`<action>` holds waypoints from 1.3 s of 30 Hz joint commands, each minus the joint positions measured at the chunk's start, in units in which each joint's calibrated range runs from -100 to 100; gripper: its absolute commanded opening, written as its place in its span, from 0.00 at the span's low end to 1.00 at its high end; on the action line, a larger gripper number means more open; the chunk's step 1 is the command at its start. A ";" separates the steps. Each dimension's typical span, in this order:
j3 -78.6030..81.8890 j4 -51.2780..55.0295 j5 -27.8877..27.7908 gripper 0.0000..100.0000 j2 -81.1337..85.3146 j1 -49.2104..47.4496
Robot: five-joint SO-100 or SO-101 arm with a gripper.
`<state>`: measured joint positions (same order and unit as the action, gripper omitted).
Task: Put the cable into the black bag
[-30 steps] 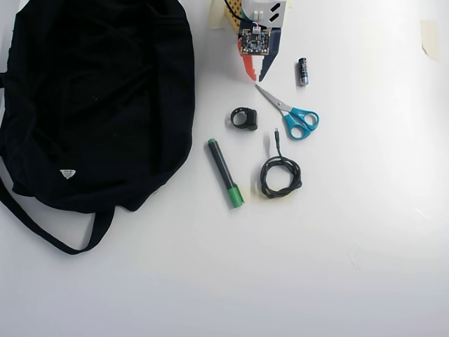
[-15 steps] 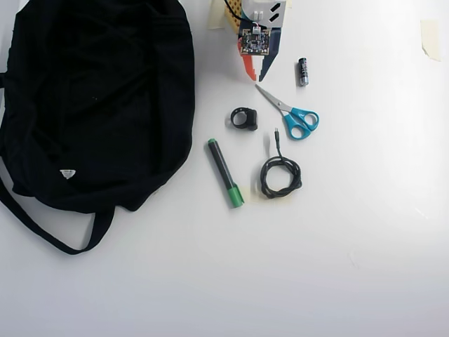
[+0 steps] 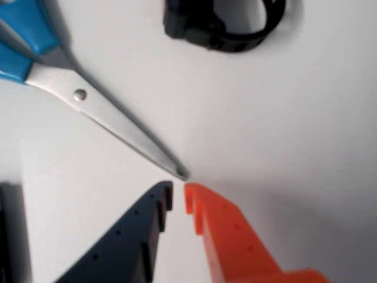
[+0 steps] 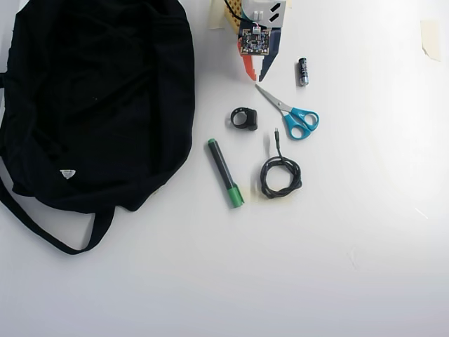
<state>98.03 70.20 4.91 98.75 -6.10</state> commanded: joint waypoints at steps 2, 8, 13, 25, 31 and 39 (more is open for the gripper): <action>1.25 1.89 0.18 0.02 0.66 0.11; 1.25 1.89 0.18 0.02 0.66 0.11; 1.25 1.89 0.18 0.02 0.66 0.11; 1.25 1.89 0.18 0.02 0.66 0.11; 1.25 1.89 0.18 0.02 0.66 0.11; 1.25 1.89 0.18 0.02 0.66 -0.03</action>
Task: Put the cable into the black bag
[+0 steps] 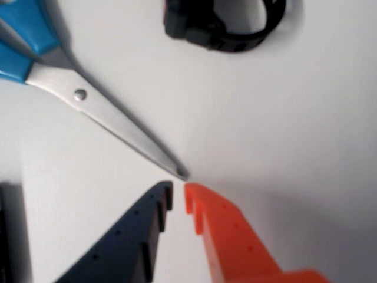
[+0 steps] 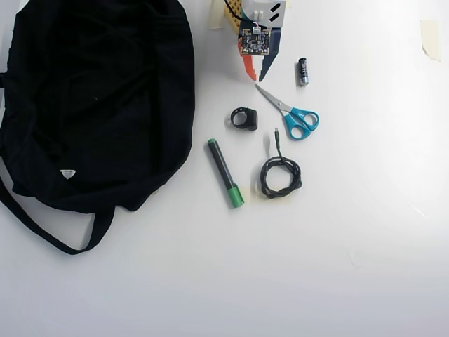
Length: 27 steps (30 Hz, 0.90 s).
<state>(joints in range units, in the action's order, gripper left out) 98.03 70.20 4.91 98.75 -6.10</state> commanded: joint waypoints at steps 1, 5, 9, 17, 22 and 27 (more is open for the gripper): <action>1.25 1.89 0.18 0.02 0.66 0.11; 1.25 1.89 0.18 0.02 0.66 0.04; 1.25 1.89 0.44 0.02 0.66 0.11; 1.25 -8.44 0.55 0.02 0.50 0.11; 0.71 -16.97 0.75 0.02 -1.99 -0.41; -0.91 -28.51 0.65 0.02 -8.13 -0.56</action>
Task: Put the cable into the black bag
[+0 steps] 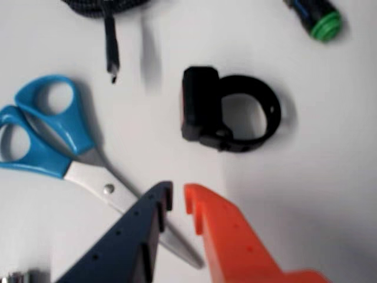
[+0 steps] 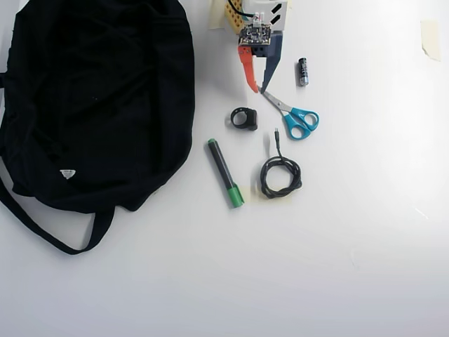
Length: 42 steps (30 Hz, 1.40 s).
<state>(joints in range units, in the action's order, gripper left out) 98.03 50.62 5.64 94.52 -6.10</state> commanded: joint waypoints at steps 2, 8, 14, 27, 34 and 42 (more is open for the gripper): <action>-3.07 -11.86 -0.50 0.02 -5.56 -0.56; -13.22 -14.71 -0.50 0.02 -13.36 -0.56; -27.41 -14.71 -0.61 0.02 -26.39 -0.56; -51.31 -20.48 -0.71 0.02 -47.05 0.19; -60.30 -28.23 -5.64 0.03 -57.18 0.71; -73.15 -32.97 -5.48 0.02 -68.63 0.71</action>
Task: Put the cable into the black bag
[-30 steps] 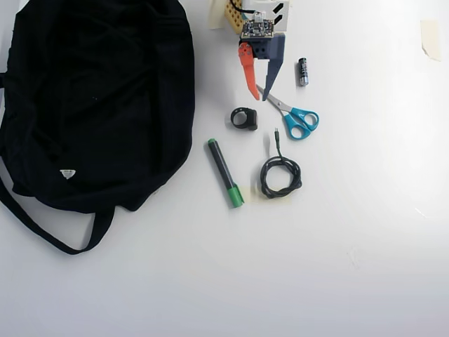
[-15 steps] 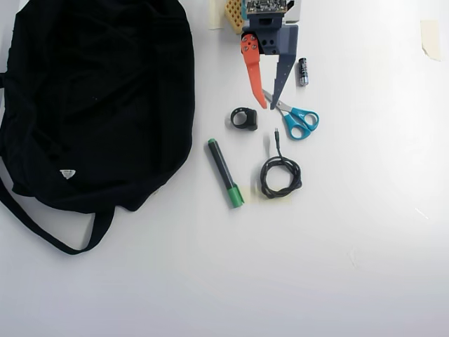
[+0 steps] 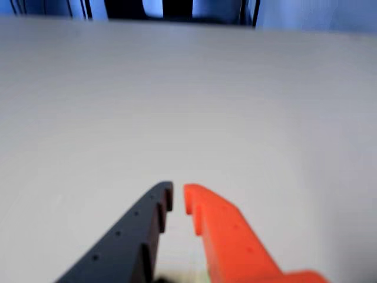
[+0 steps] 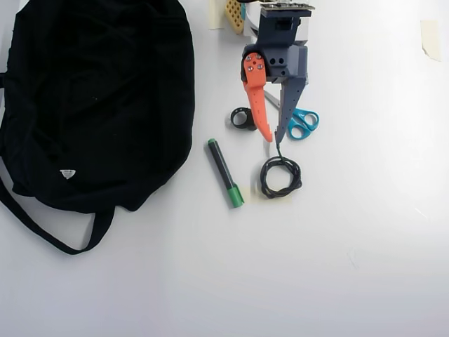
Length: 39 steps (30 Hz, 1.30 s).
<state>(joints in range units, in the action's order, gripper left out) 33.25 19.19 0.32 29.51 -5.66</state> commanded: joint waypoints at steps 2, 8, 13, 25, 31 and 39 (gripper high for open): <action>-12.59 -1.54 -0.11 0.02 -6.78 0.27; -20.86 -1.54 -0.06 0.02 -14.00 0.27; -25.80 -3.43 0.00 0.02 -18.81 0.27; -25.44 -8.68 0.00 0.02 -21.22 0.27; -25.44 -8.68 -0.47 0.02 -21.13 0.27; -24.54 -7.91 -0.53 0.02 -20.14 0.27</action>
<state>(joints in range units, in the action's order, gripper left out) 9.91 11.81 0.02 7.93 -5.66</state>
